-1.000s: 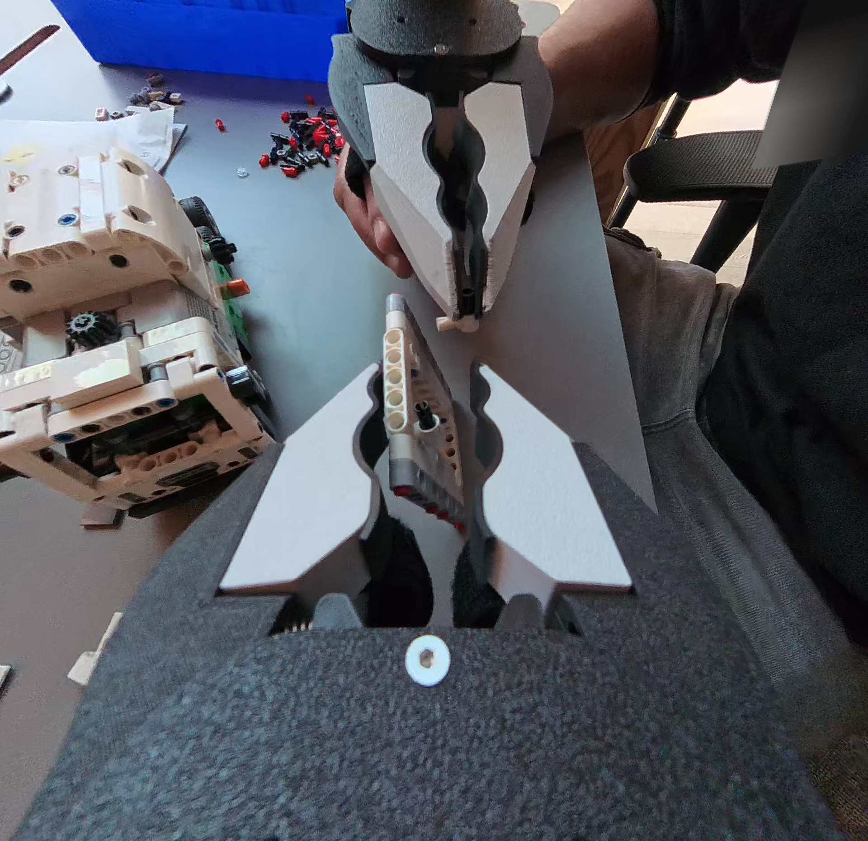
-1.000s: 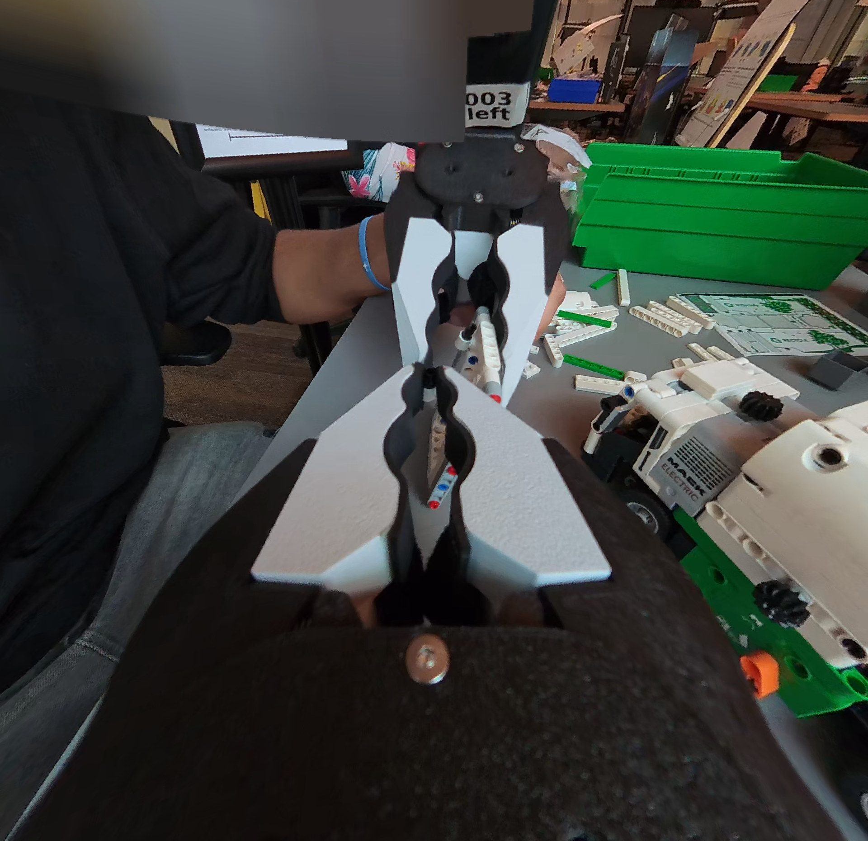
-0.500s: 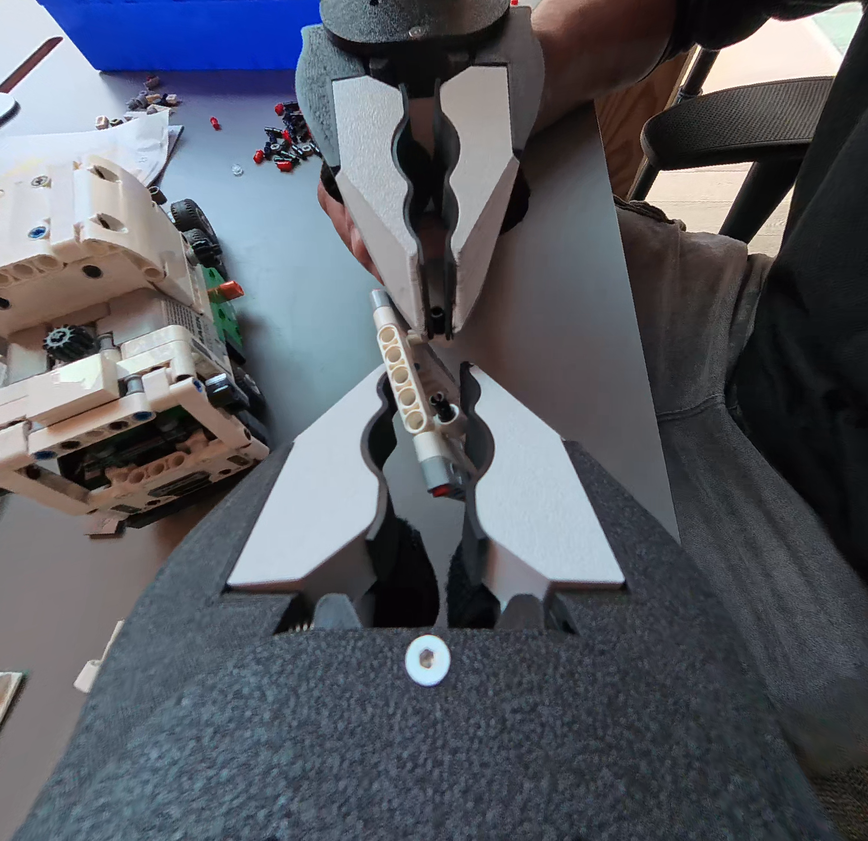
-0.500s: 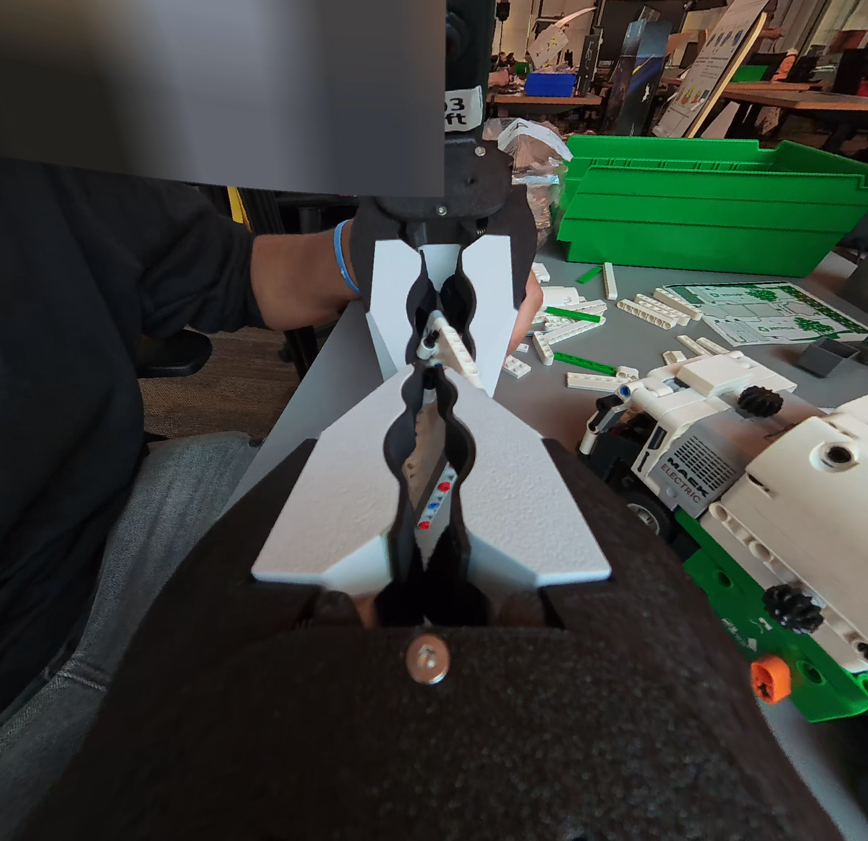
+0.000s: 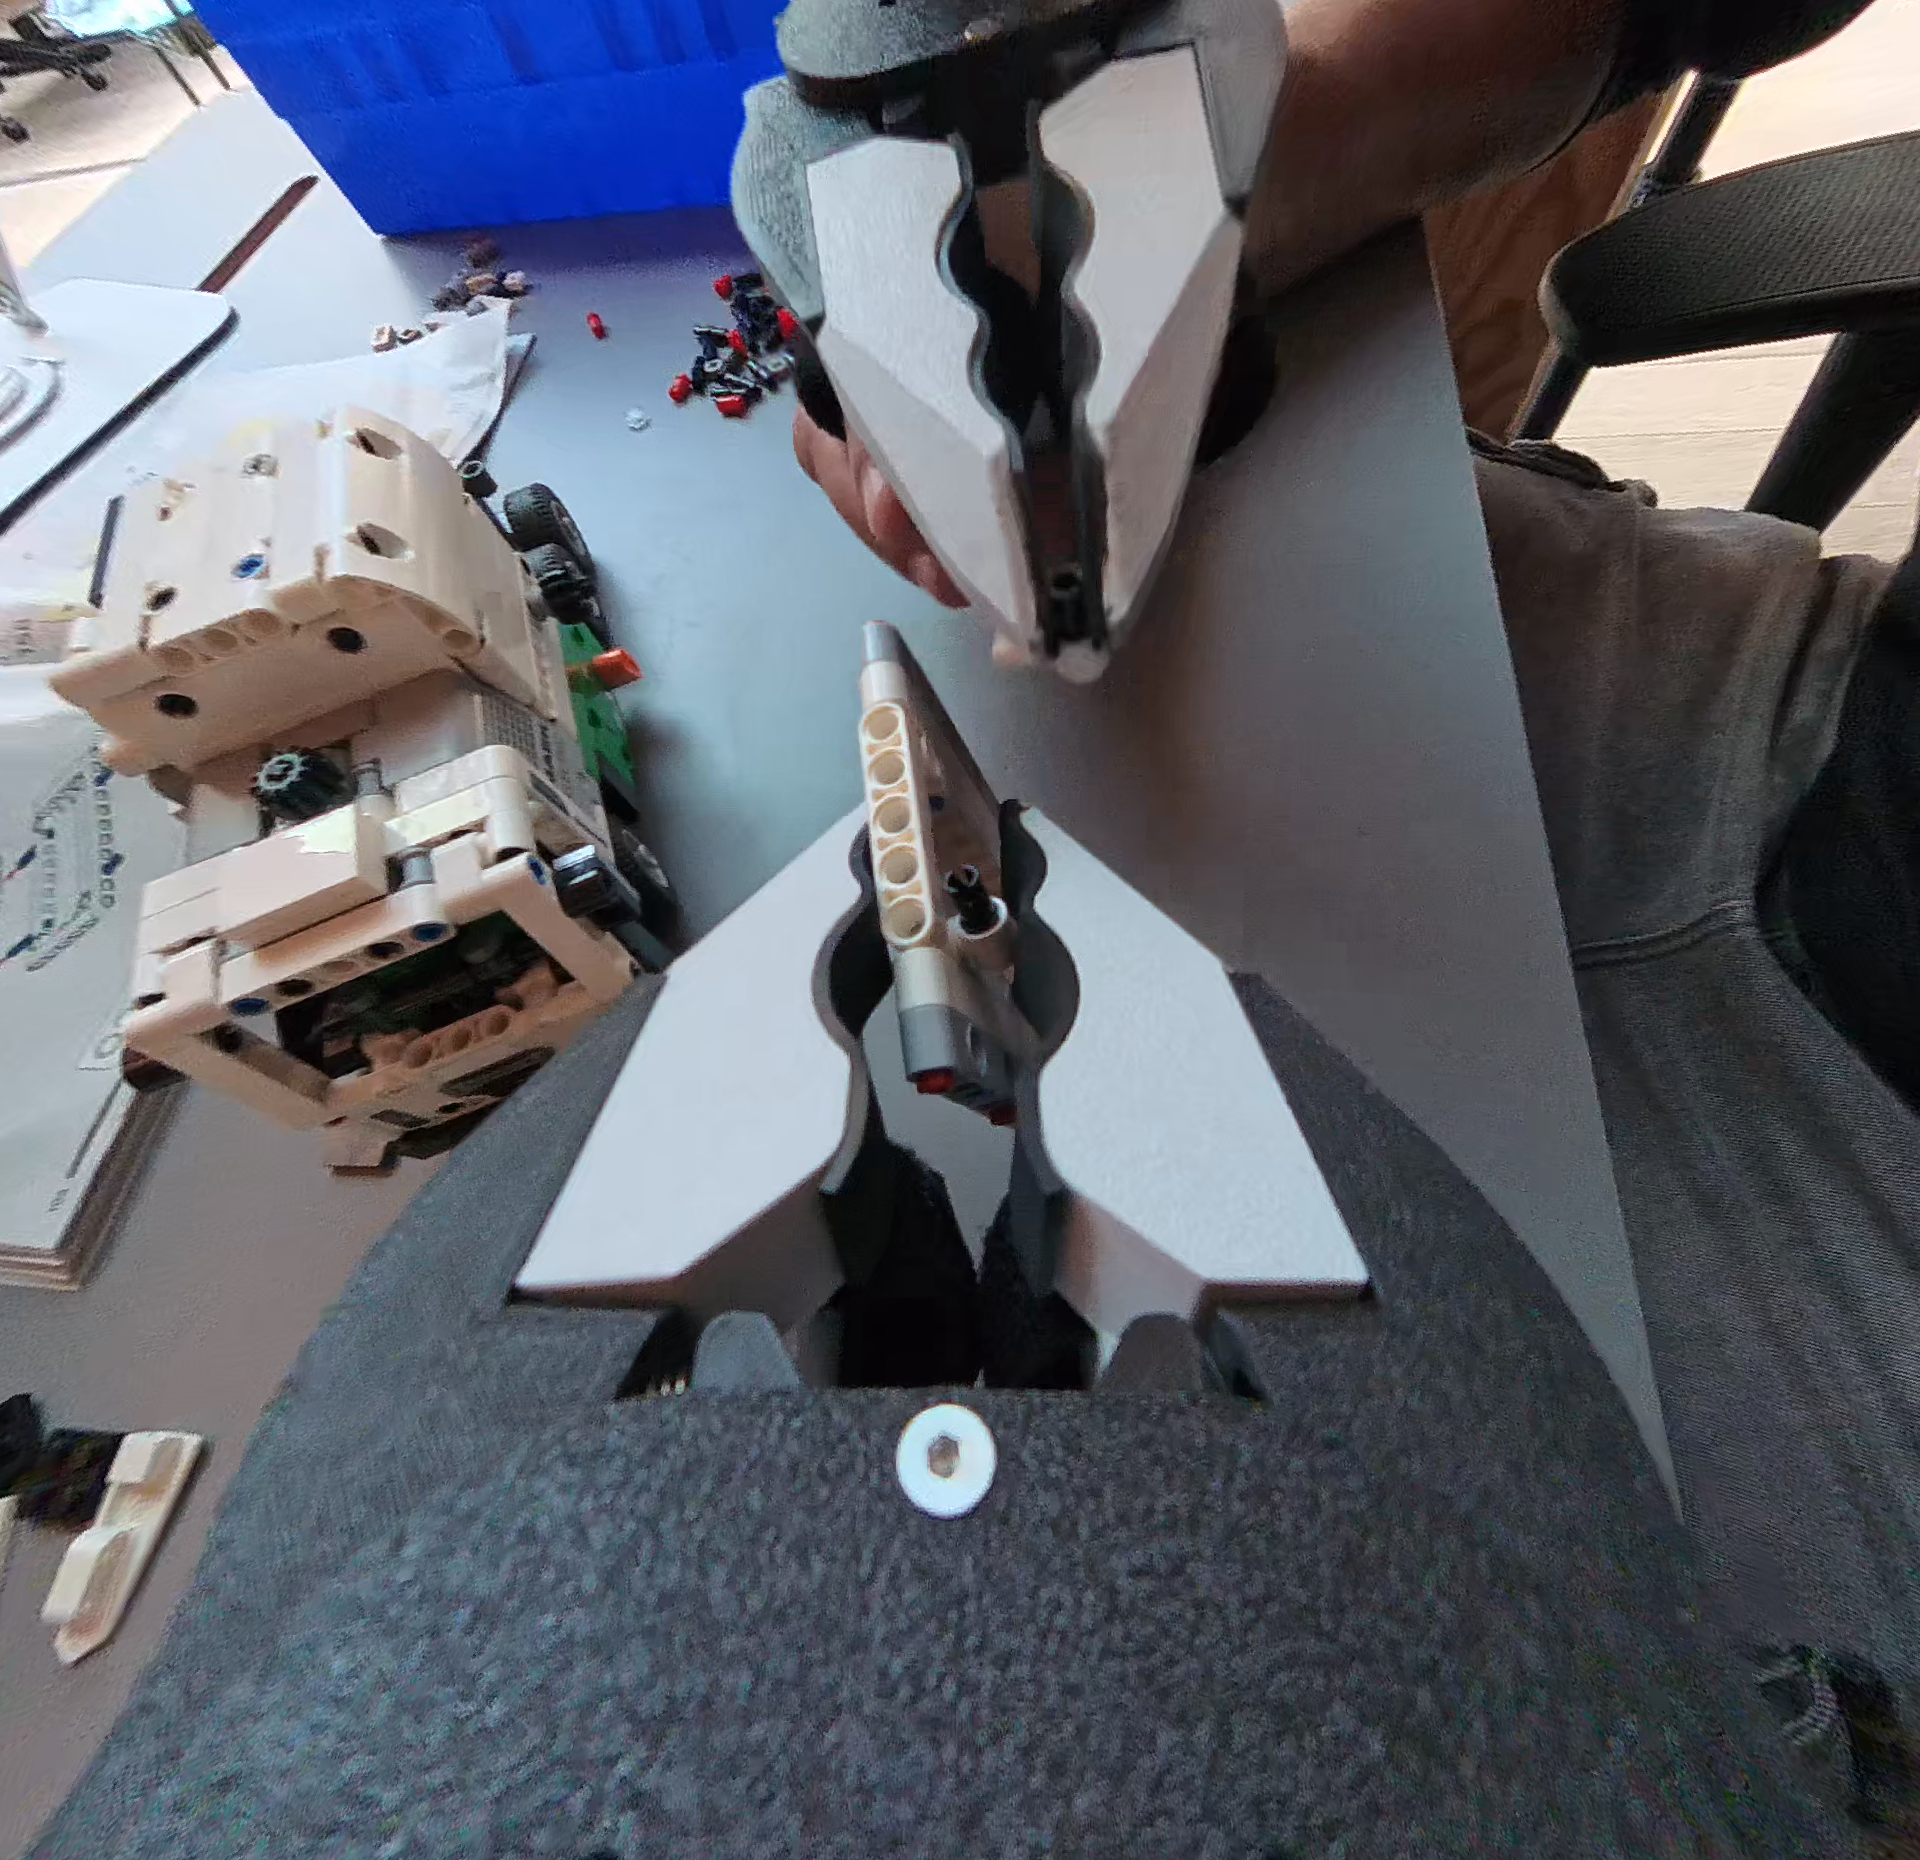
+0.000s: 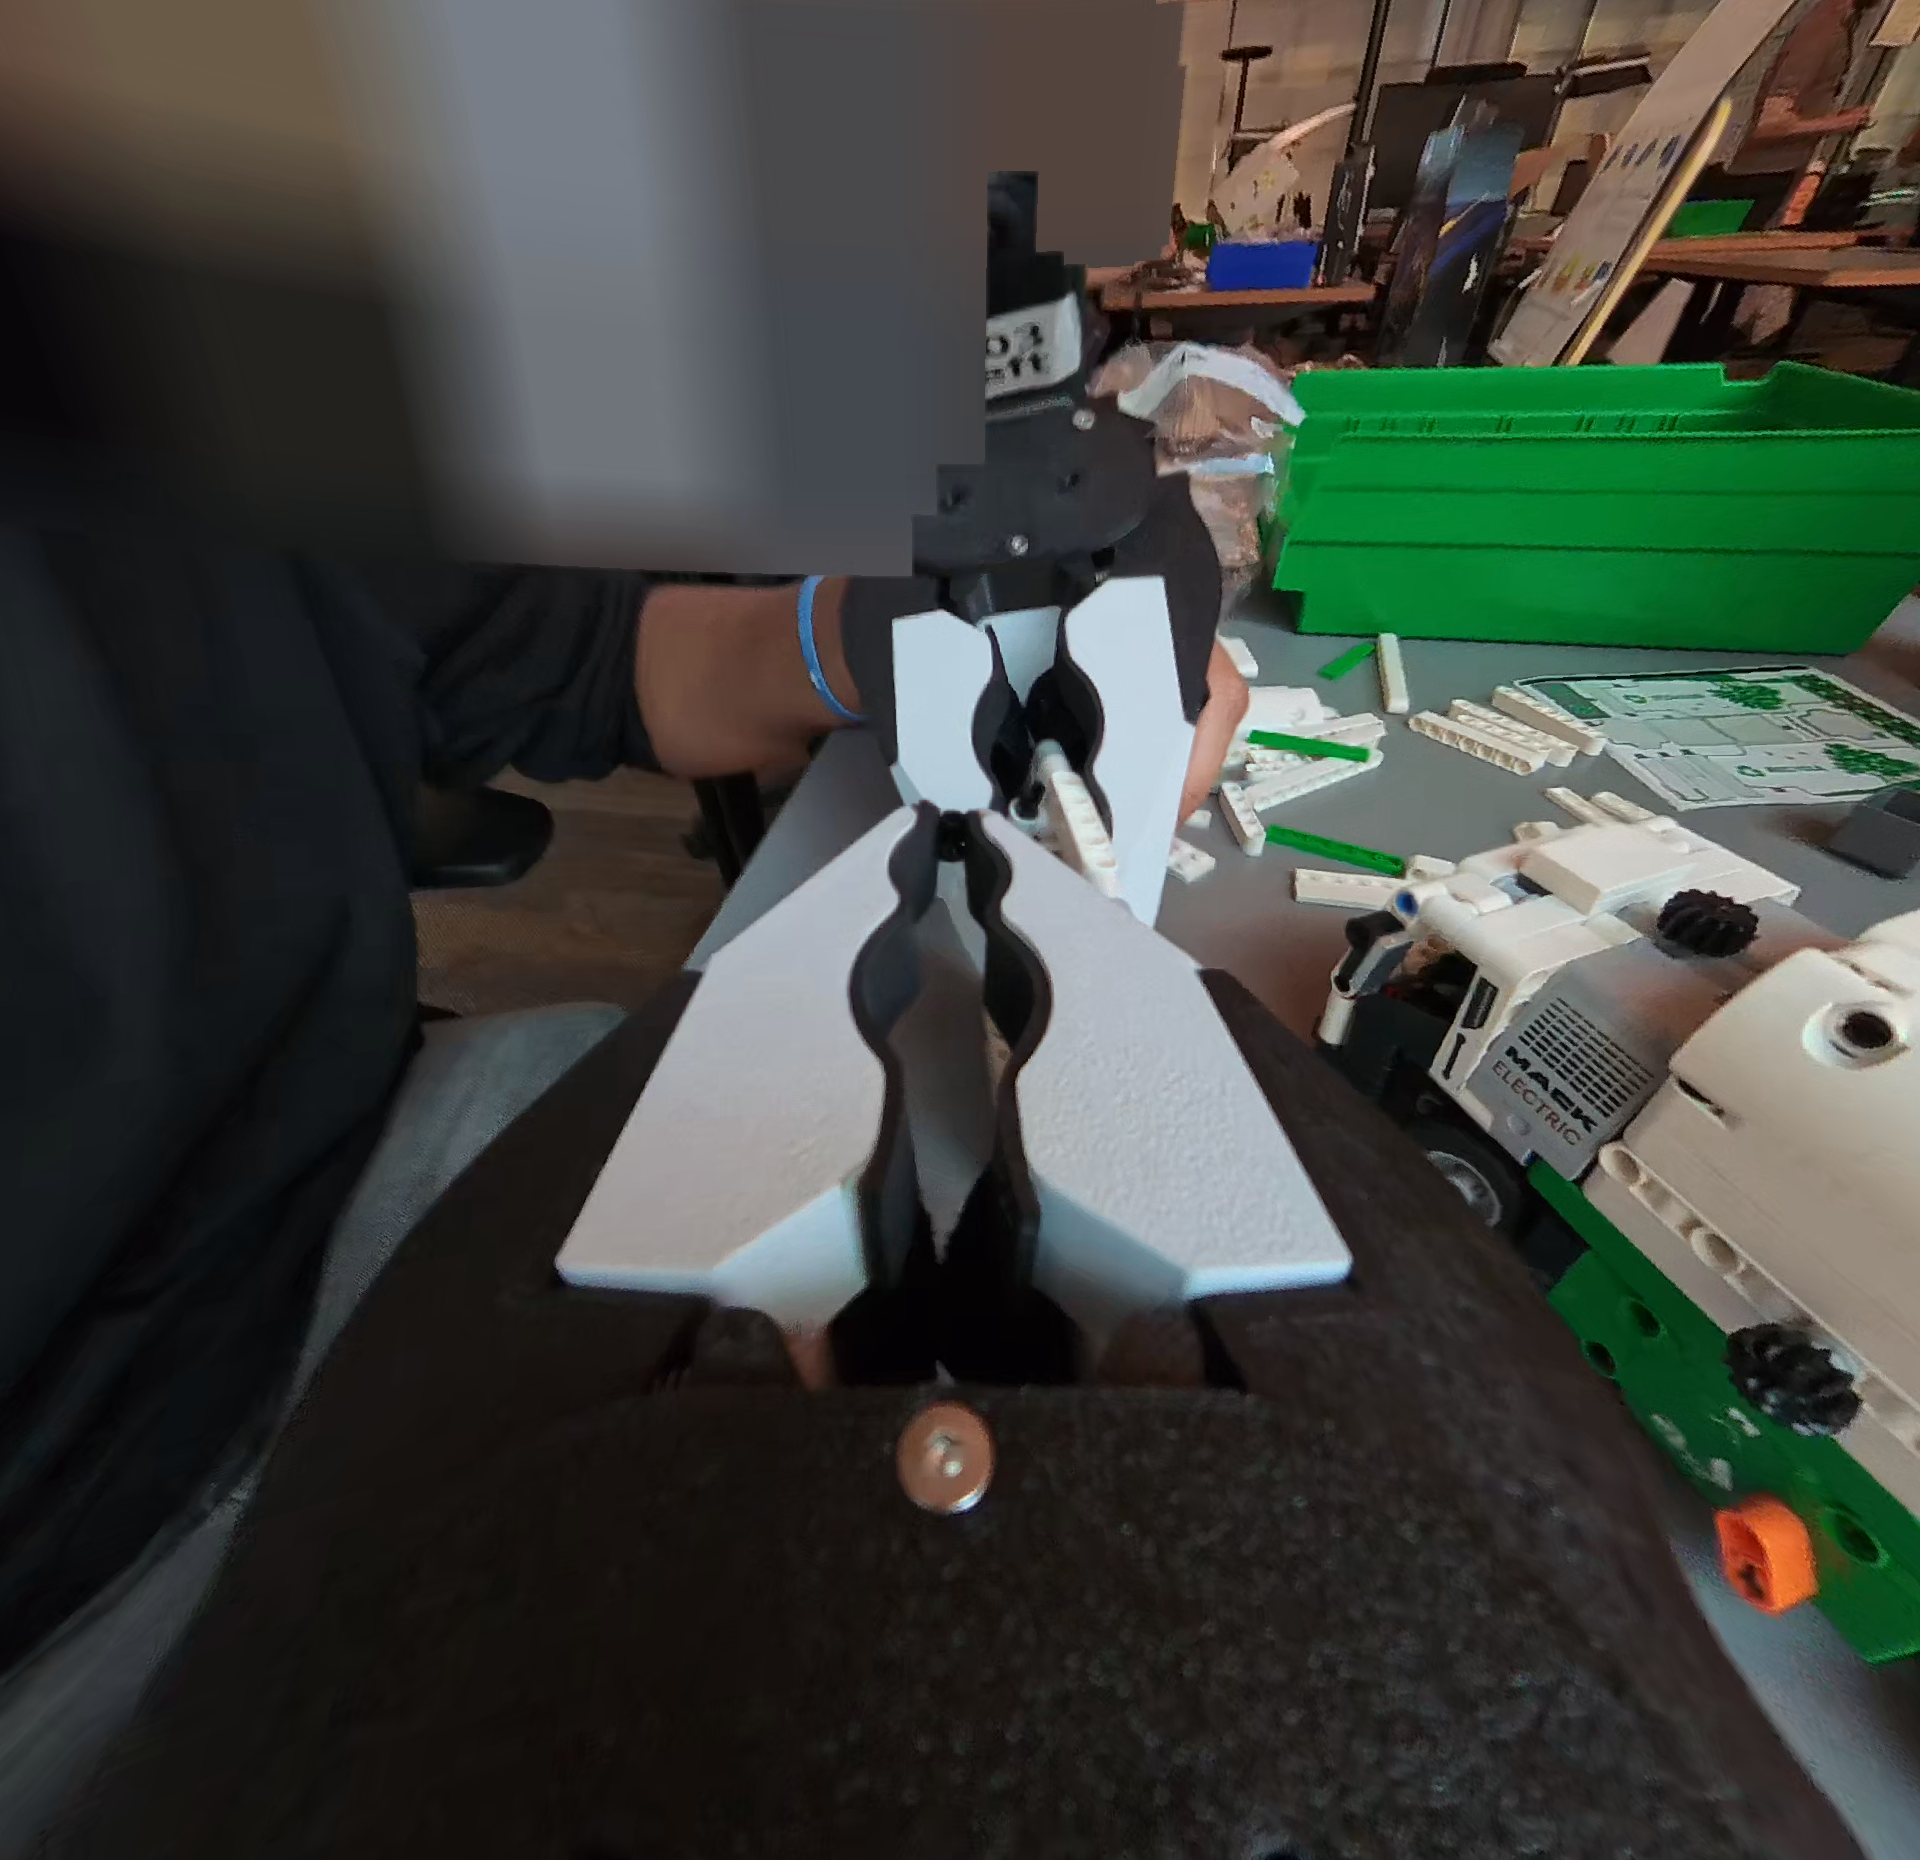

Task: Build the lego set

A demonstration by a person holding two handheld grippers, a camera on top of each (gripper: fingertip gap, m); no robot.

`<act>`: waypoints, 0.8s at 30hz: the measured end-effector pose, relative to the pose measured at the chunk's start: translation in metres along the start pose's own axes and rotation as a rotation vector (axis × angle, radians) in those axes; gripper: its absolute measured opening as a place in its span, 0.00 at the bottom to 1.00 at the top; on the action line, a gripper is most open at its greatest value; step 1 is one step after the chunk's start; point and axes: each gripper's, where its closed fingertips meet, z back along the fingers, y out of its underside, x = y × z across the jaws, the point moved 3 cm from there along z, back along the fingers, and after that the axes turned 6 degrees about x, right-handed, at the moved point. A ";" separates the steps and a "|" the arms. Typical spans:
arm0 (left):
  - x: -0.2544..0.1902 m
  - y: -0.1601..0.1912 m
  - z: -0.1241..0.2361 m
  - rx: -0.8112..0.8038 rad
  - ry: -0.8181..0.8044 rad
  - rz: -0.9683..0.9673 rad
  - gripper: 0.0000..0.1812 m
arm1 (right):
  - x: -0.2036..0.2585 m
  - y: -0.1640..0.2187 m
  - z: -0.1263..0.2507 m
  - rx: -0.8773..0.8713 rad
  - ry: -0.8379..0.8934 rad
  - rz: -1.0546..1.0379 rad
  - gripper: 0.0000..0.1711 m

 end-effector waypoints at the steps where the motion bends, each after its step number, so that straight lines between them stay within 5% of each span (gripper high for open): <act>1: 0.002 0.001 0.000 0.004 -0.020 -0.010 0.09 | -0.001 -0.005 0.004 -0.036 -0.022 -0.046 0.02; 9: -0.002 -0.004 -0.006 -0.011 -0.038 -0.032 0.08 | -0.027 -0.016 0.028 -0.186 -0.123 -0.373 0.02; 24: 0.001 -0.007 -0.001 -0.049 -0.029 -0.004 0.11 | -0.030 -0.007 0.026 -0.148 -0.098 -0.357 0.02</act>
